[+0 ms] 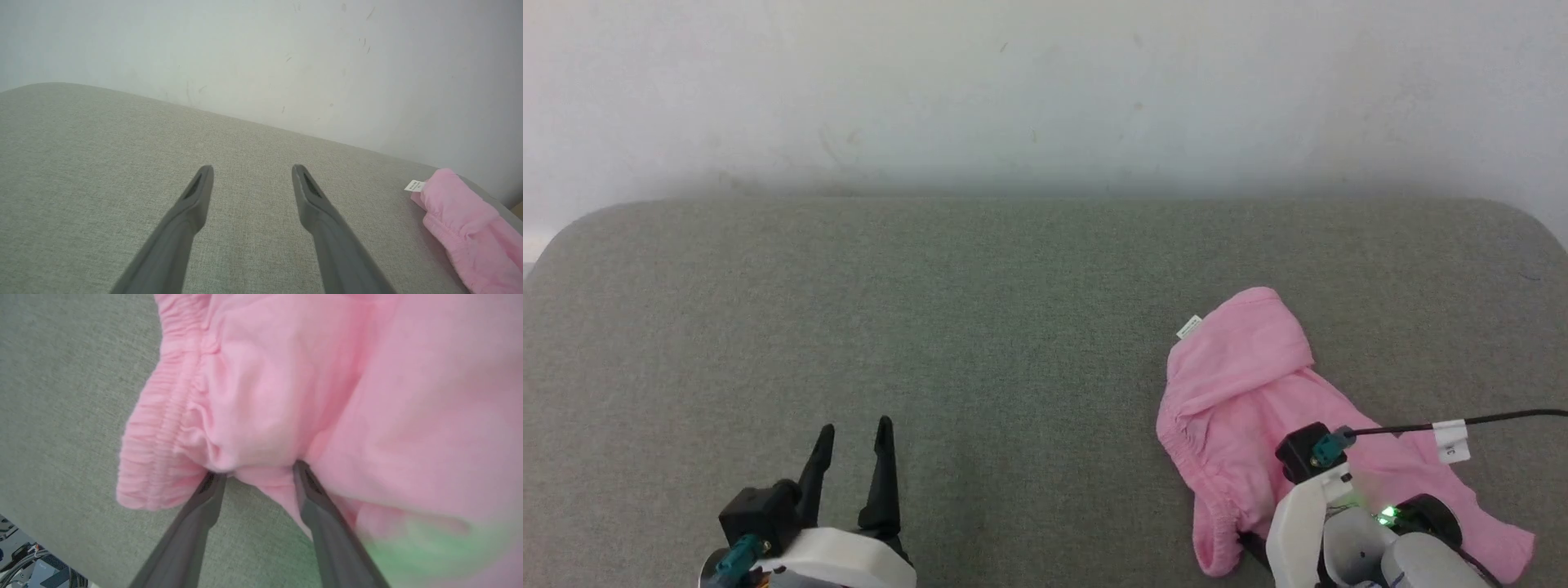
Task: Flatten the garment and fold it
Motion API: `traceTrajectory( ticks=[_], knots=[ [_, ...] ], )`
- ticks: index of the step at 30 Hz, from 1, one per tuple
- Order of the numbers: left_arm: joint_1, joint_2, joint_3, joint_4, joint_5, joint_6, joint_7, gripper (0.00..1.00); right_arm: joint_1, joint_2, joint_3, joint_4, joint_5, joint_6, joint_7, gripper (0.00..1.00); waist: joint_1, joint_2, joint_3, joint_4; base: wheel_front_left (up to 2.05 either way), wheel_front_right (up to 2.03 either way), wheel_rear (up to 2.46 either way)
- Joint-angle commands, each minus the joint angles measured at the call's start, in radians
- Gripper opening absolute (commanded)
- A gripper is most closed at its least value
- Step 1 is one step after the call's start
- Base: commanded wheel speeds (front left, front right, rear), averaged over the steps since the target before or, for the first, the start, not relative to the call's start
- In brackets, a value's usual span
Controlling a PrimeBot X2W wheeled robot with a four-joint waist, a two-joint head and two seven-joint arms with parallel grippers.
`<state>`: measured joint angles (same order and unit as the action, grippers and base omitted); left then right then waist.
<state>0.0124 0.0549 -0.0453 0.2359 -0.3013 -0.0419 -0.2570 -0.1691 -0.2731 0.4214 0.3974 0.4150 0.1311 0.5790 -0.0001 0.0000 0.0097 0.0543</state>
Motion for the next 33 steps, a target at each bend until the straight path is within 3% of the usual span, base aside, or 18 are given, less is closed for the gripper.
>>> traceTrajectory(
  ticks=[1, 5, 10, 15, 16, 17, 22, 27, 33],
  knots=[
    [-0.016, -0.003, -0.002, 0.004, -0.005, 0.002, -0.003, 1.00, 0.005, 0.015, 0.026, 0.035, 0.014, 0.000, 0.005, 0.00, 0.0001, 0.0000, 0.000, 0.003, 0.00, 0.00, 0.00],
    [-0.015, 0.002, -0.001, 0.015, -0.008, 0.004, -0.003, 1.00, -0.045, 0.038, 0.053, 0.049, 0.020, 0.000, -0.102, 0.00, 0.0001, 0.0000, -0.011, 0.002, 0.00, 0.00, 0.00],
    [-0.008, 0.010, -0.002, 0.014, -0.006, 0.012, 0.000, 1.00, -0.102, 0.113, 0.080, 0.026, 0.016, 0.000, -0.294, 0.00, 0.0001, 0.0000, -0.028, -0.005, 0.00, 0.00, 0.00],
    [-0.005, 0.016, -0.010, 0.006, -0.002, 0.016, 0.007, 1.00, -0.118, 0.165, 0.157, 0.042, 0.033, 0.000, -0.364, 0.00, 0.0001, 0.0000, -0.029, -0.016, 0.00, 0.00, 0.00],
    [-0.007, 0.017, -0.012, 0.006, -0.003, 0.015, 0.008, 1.00, -0.117, 0.170, 0.172, 0.057, 0.035, 0.000, -0.370, 0.35, 0.0001, 0.0000, -0.027, -0.017, 0.00, 0.00, 0.00],
    [-0.008, 0.017, -0.015, 0.005, -0.003, 0.015, 0.009, 1.00, -0.119, 0.172, 0.184, 0.071, 0.031, 0.000, -0.385, 1.00, 0.0001, 0.0000, -0.024, -0.018, 0.00, 0.00, 0.00],
    [-0.010, 0.015, -0.027, 0.007, -0.005, 0.016, 0.009, 1.00, -0.106, 0.183, 0.195, 0.080, 0.014, 0.000, -0.535, 1.00, 0.0001, 0.0000, -0.017, -0.020, 0.00, 0.00, 0.00],
    [0.005, 0.015, -0.030, 0.008, -0.011, 0.021, 0.008, 1.00, -0.040, 0.173, 0.162, -0.016, -0.028, 0.000, -0.689, 1.00, 0.0001, 0.0000, -0.028, -0.029, 0.00, 0.00, 0.00],
    [0.015, 0.023, -0.050, 0.008, -0.006, 0.016, 0.030, 1.00, 0.071, 0.167, -0.009, -0.183, -0.131, 0.000, -0.765, 1.00, 0.0001, 0.0000, -0.050, -0.048, 0.00, 0.00, 0.00]
  ],
)
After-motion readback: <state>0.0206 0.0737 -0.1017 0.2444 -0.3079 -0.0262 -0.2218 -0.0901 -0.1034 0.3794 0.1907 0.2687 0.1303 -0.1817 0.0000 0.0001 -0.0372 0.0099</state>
